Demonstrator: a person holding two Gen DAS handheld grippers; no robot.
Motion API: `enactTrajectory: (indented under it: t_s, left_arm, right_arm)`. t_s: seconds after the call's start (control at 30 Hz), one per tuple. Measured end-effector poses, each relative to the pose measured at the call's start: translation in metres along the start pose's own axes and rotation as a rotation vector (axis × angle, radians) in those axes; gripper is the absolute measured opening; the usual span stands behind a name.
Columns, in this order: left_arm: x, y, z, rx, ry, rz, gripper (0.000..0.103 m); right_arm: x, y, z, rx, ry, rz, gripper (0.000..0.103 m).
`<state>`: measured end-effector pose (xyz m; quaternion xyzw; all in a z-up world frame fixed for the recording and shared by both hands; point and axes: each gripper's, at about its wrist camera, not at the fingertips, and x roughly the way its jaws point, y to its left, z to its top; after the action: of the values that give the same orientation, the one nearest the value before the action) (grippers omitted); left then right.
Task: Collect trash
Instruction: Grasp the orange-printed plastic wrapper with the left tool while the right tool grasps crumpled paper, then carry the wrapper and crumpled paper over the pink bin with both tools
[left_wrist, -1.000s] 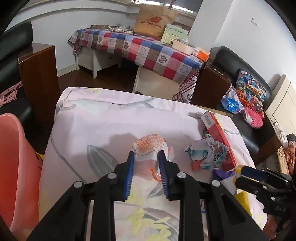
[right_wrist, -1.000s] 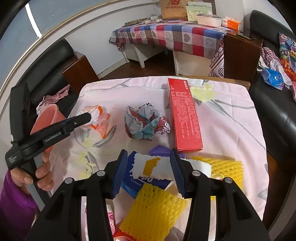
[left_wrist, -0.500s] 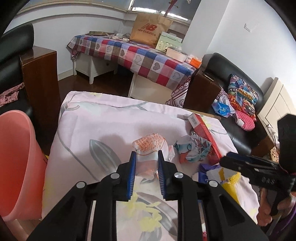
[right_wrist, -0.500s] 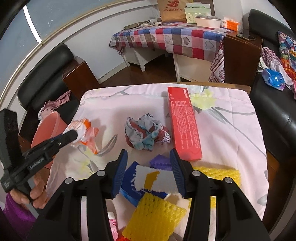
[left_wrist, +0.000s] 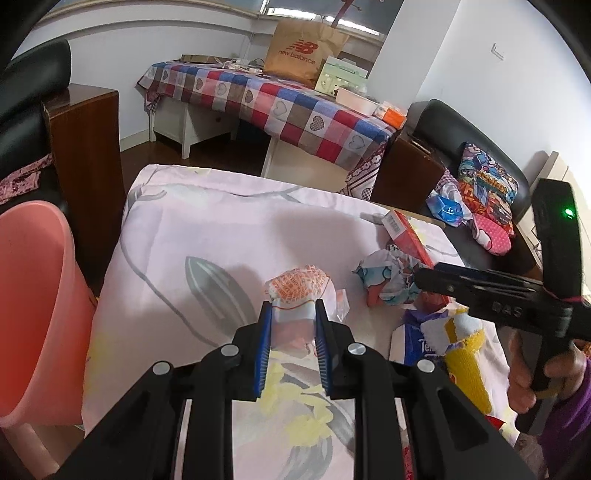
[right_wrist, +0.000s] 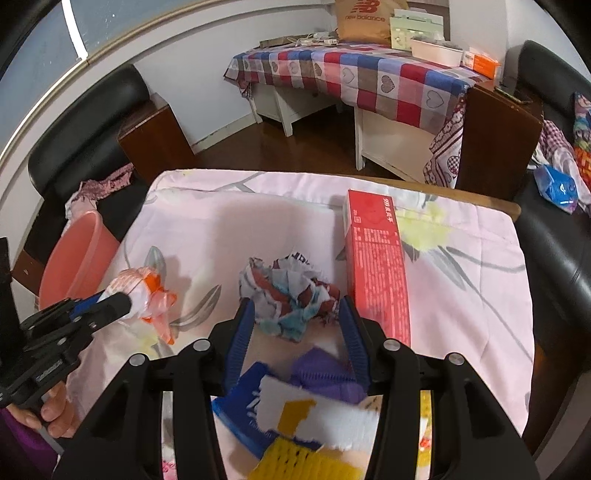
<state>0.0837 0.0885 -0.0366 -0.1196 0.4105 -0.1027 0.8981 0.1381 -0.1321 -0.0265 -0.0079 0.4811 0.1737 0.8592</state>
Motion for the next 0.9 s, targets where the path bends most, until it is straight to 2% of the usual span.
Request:
enactTrajectory:
  t_s: [0.27, 0.3, 0.37, 0.4, 0.47, 0.5, 0.53, 0.57, 0.9]
  left_arm:
    - [-0.003, 0.002, -0.002, -0.016, -0.001, -0.007, 0.021]
    - [-0.004, 0.002, -0.002, -0.016, -0.003, -0.007, 0.021]
    - [-0.003, 0.002, -0.002, -0.017, -0.002, -0.008, 0.021]
    - [-0.003, 0.002, -0.002, -0.018, -0.003, -0.008, 0.021]
    - [-0.006, 0.002, -0.003, -0.020, -0.006, -0.008, 0.021]
    - [-0.008, 0.002, -0.003, -0.020, -0.009, -0.009, 0.021]
    - [-0.010, 0.001, -0.004, -0.021, -0.012, -0.010, 0.021]
    - [-0.012, 0.001, -0.004, -0.023, -0.016, -0.011, 0.021]
    - [-0.042, 0.005, -0.010, -0.036, -0.064, -0.014, 0.021]
  right_arm:
    - [0.020, -0.001, 0.002, -0.002, 0.044, -0.001, 0.048]
    - [0.020, -0.001, 0.001, -0.001, 0.041, 0.002, 0.041]
    - [0.019, -0.001, -0.001, -0.002, 0.036, -0.001, 0.036]
    - [0.018, -0.001, -0.002, -0.004, 0.034, 0.000, 0.030]
    - [0.017, 0.000, -0.004, -0.008, 0.034, -0.003, 0.025]
    - [0.016, 0.002, -0.005, -0.011, 0.029, -0.006, 0.014]
    - [0.014, 0.003, -0.006, -0.012, 0.023, -0.006, 0.010]
    - [0.011, 0.004, -0.007, -0.009, 0.015, -0.005, 0.001]
    - [-0.026, 0.016, -0.012, -0.007, -0.077, 0.017, 0.001]
